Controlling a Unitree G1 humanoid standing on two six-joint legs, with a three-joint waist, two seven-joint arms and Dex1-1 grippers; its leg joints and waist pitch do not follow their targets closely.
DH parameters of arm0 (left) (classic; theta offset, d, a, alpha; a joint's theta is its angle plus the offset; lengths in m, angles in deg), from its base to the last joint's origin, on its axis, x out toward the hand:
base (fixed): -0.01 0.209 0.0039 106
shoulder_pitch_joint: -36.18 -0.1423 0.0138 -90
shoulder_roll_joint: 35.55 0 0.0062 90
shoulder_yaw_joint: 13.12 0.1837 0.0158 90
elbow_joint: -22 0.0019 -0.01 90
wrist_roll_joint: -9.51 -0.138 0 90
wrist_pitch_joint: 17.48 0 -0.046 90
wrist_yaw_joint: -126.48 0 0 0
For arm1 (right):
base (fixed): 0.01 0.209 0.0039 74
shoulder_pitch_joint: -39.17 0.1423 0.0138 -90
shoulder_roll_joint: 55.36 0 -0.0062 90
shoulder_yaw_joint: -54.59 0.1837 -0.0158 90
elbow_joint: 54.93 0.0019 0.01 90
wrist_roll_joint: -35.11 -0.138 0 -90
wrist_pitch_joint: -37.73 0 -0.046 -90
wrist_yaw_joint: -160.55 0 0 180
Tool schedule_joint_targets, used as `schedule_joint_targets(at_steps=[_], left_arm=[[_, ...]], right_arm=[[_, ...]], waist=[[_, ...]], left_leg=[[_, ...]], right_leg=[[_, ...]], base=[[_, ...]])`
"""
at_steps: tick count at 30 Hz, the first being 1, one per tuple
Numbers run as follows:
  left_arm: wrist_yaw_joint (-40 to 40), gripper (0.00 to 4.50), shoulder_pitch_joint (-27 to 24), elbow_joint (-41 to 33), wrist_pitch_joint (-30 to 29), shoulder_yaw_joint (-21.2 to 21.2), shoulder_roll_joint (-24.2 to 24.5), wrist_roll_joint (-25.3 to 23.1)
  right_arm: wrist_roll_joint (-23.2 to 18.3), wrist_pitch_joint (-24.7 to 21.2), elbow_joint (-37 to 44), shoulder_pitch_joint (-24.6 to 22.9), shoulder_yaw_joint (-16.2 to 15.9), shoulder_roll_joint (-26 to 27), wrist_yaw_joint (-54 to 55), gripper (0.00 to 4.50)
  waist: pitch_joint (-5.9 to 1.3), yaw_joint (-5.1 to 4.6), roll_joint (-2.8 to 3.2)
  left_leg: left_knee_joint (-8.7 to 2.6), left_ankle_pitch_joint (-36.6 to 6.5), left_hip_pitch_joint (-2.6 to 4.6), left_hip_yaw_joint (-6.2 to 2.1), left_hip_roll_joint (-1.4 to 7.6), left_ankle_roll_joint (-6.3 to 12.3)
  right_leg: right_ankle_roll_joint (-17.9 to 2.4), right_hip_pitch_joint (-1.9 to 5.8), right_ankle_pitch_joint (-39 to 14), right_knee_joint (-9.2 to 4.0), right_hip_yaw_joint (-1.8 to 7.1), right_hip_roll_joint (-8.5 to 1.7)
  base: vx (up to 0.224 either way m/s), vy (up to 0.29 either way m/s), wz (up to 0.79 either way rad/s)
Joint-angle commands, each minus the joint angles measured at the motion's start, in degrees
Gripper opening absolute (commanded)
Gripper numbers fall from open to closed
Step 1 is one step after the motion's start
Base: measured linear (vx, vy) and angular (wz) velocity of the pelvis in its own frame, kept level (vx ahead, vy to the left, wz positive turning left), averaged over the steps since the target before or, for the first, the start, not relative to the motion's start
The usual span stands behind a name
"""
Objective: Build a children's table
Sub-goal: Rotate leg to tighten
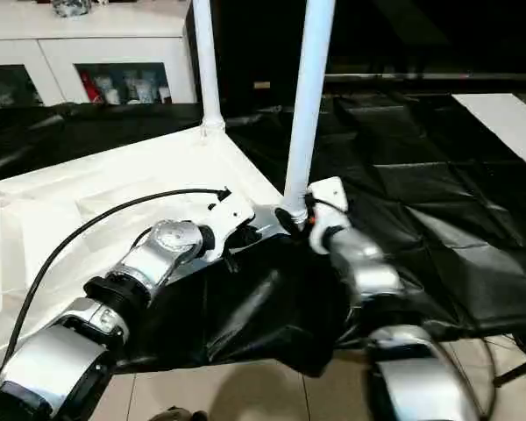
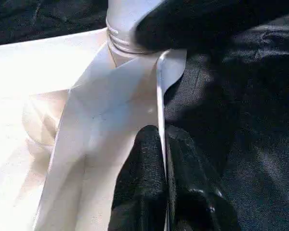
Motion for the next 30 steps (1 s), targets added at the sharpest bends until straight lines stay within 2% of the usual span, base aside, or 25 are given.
schedule_joint_targets(at_steps=[1,3,6,8,9,10,11,12,14,15,17,18,19,21,22,23,25,26,27,28,30], left_arm=[[-1.8,0.00,-0.7,-0.9,3.2,-0.6,1.6,0.7],[-2.3,0.00,-0.7,-1.0,3.5,-0.6,1.8,0.8],[-6.0,0.00,-1.2,-2.5,4.5,-0.4,2.4,1.6],[-8.5,0.00,-1.7,-3.7,5.0,-0.1,2.5,2.2],[-9.3,0.00,-1.8,-4.1,5.1,0.1,2.5,2.3],[-9.6,0.00,-1.9,-4.1,5.5,0.2,2.5,2.2],[-9.4,0.00,-1.8,-4.0,5.8,0.3,2.4,2.1],[-9.2,0.00,-1.7,-3.8,6.2,0.4,2.2,2.1],[-8.6,0.00,-1.2,-3.6,6.5,-0.1,1.6,2.6],[-8.4,0.29,-1.0,-3.5,6.2,-0.5,1.3,3.0],[-8.3,0.29,-0.3,-3.8,4.7,-1.5,0.6,3.8],[-8.3,0.61,-0.3,-3.8,4.7,-1.5,0.6,3.8],[-8.7,0.61,-0.3,-5.0,4.5,-1.4,0.8,3.8],[-8.1,0.71,-0.5,-6.9,5.3,-1.4,1.4,3.2],[-9.3,0.71,-0.7,-8.5,4.2,-1.9,1.9,4.0],[-10.3,0.92,-1.0,-10.2,3.3,-2.3,2.7,4.6],[-11.4,1.04,-1.7,-13.0,1.8,-3.3,4.6,5.6],[-12.5,1.09,-2.6,-15.4,0.4,-4.4,7.2,6.2],[-12.5,1.14,-2.6,-15.4,0.4,-4.4,7.2,6.2],[-13.9,1.21,-3.8,-17.8,-0.8,-5.1,9.8,6.6],[-16.0,1.40,-5.0,-20.3,-2.2,-5.4,12.1,7.0]], right_arm=[[-0.5,-0.8,5.4,-2.2,-1.9,-3.5,-8.4,4.24],[-1.2,-1.0,7.3,-3.3,-2.2,-4.8,-11.2,4.24],[-3.1,-2.0,12.3,-6.2,-2.6,-8.4,-17.9,4.24],[-3.8,-2.5,14.1,-7.4,-2.5,-9.9,-20.1,4.24],[-4.3,-3.0,15.2,-7.9,-2.4,-10.5,-21.1,4.24],[-4.8,-3.6,16.3,-8.4,-2.3,-10.9,-21.9,4.24],[-5.4,-4.3,17.5,-8.9,-2.3,-11.3,-22.9,4.24],[-6.3,-5.6,19.7,-9.8,-2.4,-11.6,-24.3,4.24],[-7.5,-7.2,22.7,-11.0,-2.8,-11.6,-25.8,4.24],[-7.7,-7.4,23.6,-11.4,-3.0,-11.5,-25.9,4.30],[-8.0,-8.0,25.1,-11.9,-3.5,-10.5,-25.6,4.30],[-8.0,-8.0,25.1,-11.9,-3.5,-10.5,-25.6,4.32],[-7.9,-8.4,25.6,-12.0,-4.1,-10.0,-25.7,4.32],[-7.7,-9.0,26.6,-12.3,-4.9,-9.4,-25.7,4.32],[-7.8,-9.2,26.9,-12.3,-5.1,-8.9,-25.5,4.32],[-7.8,-9.8,27.4,-12.3,-5.2,-8.4,-25.1,4.32],[-7.7,-9.9,27.7,-11.8,-5.2,-7.2,-24.0,4.32],[-7.6,-9.6,27.4,-11.2,-5.2,-6.0,-23.0,4.32],[-7.6,-9.6,27.4,-11.2,-5.2,-6.0,-23.0,4.32],[-7.4,-9.0,26.9,-10.8,-5.4,-5.1,-22.2,4.32],[-7.4,-8.8,26.3,-10.4,-5.4,-4.4,-21.8,4.32]], waist=[[-3.49,0.28,-1.28],[-3.63,0.51,-1.49],[-3.80,0.81,-1.19],[-3.85,0.95,-1.24],[-3.80,1.12,-1.11],[-3.81,1.17,-1.22],[-4.08,1.56,-1.04],[-4.19,1.65,-0.91],[-4.30,2.02,-0.91],[-4.31,2.05,-0.85],[-4.36,2.39,-0.90],[-4.42,2.53,-0.78],[-4.49,2.59,-0.98],[-4.49,2.50,-0.73],[-4.44,2.49,-0.74],[-4.44,2.54,-0.97],[-4.39,2.46,-0.83],[-4.30,2.19,-0.96],[-4.30,1.89,-0.95],[-4.30,1.79,-1.01],[-4.26,1.36,-0.76]], left_leg=[[-4.20,-18.7,1.66,-1.80,3.61,2.23],[-4.11,-17.2,1.36,-1.82,3.74,3.14],[-3.88,-15.8,1.20,-1.76,3.82,3.79],[-3.63,-15.2,1.33,-1.59,3.84,3.98],[-3.51,-15.0,1.17,-1.56,3.79,4.11],[-3.48,-14.6,1.04,-1.55,3.76,4.31],[-3.26,-13.4,1.29,-1.44,3.84,4.69],[-3.16,-11.8,0.99,-1.51,3.84,5.22],[-3.00,-10.4,0.88,-1.51,3.95,6.19],[-3.03,-10.3,0.71,-1.55,3.94,6.45],[-3.01,-10.7,0.95,-1.54,4.03,5.81],[-2.96,-10.8,1.01,-1.50,4.05,5.59],[-2.94,-10.8,1.03,-1.50,4.10,5.45],[-3.02,-10.2,0.61,-1.78,4.37,5.41],[-3.04,-10.9,0.71,-1.71,4.39,5.32],[-3.08,-11.3,0.71,-1.75,4.44,5.03],[-3.17,-11.6,0.68,-1.73,4.38,4.64],[-3.25,-11.8,0.48,-1.74,4.24,4.35],[-3.28,-11.9,0.40,-1.72,4.09,3.99],[-3.25,-12.1,0.67,-1.67,4.09,3.63],[-3.36,-11.8,0.57,-1.68,4.03,3.34]], right_leg=[[-9.5,1.41,-21.2,-4.44,2.19,-4.21],[-9.5,1.71,-20.5,-4.24,2.14,-4.25],[-10.5,1.76,-19.2,-4.04,2.07,-4.18],[-11.7,1.43,-18.0,-3.85,2.17,-4.14],[-11.9,1.49,-17.9,-3.73,2.22,-4.06],[-11.8,1.61,-17.7,-3.69,2.20,-4.07],[-12.2,1.46,-16.2,-3.52,2.20,-4.05],[-12.6,1.69,-14.0,-3.07,2.13,-3.94],[-12.7,1.70,-11.5,-2.74,2.07,-3.75],[-12.9,1.75,-11.6,-2.72,1.96,-3.85],[-13.0,1.44,-12.9,-2.84,1.99,-3.88],[-13.1,1.33,-13.0,-2.86,2.03,-3.89],[-13.2,1.29,-12.8,-2.79,2.02,-3.89],[-13.6,1.16,-10.2,-2.25,1.96,-3.79],[-13.7,1.08,-10.4,-2.31,1.95,-3.76],[-13.8,1.17,-10.4,-2.17,2.01,-3.96],[-13.7,1.08,-10.4,-2.05,2.06,-3.90],[-13.6,1.16,-10.6,-1.98,2.08,-3.97],[-13.3,1.21,-10.9,-1.99,2.08,-4.00],[-13.1,1.10,-11.4,-2.05,2.12,-4.03],[-12.8,1.02,-11.7,-2.00,2.16,-3.87]], base=[[0.000,0.000,0.00],[0.000,0.000,0.00],[0.000,0.000,0.00],[0.000,0.000,0.00],[0.000,0.000,0.00],[0.000,0.000,0.00],[0.000,0.000,0.00],[0.000,0.000,0.00],[0.000,0.000,0.00],[0.000,0.000,0.00],[0.000,0.000,0.00],[0.000,0.000,0.00],[0.000,0.000,0.00],[0.000,0.000,0.00],[0.000,0.000,0.00],[0.000,0.000,0.00],[0.000,0.000,0.00],[0.000,0.000,0.00],[0.000,0.000,0.00],[0.000,0.000,0.00],[0.000,0.000,0.00]])
